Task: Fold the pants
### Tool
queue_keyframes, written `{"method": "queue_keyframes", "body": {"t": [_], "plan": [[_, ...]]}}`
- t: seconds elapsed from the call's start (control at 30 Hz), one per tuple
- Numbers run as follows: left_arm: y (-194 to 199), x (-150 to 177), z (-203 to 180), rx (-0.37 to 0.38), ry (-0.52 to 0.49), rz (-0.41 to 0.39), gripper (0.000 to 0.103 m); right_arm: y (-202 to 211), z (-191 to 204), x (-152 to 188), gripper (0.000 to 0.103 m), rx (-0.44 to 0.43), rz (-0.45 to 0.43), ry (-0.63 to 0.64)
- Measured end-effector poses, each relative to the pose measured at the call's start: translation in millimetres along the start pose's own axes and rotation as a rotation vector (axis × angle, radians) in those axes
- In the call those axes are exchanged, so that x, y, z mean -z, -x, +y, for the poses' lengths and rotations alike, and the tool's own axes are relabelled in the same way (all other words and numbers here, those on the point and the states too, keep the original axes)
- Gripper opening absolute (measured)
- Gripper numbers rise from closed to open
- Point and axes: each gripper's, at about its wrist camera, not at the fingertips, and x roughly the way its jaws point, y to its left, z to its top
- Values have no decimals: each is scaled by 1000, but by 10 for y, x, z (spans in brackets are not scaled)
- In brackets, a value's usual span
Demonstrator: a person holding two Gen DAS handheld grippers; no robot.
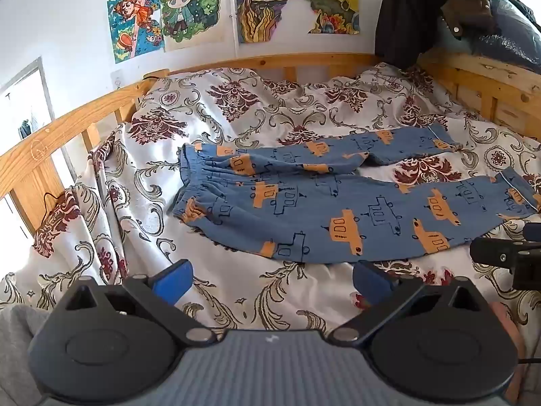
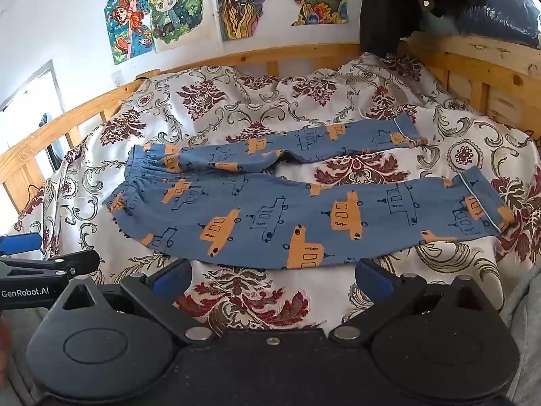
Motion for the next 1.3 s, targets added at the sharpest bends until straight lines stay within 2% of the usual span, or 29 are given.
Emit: {"method": "queue_keyframes", "body": {"t": [1.3], "plan": [[-3,1,0,0,-2,12,103,-15,-1,5,102,2,7,0]]}}
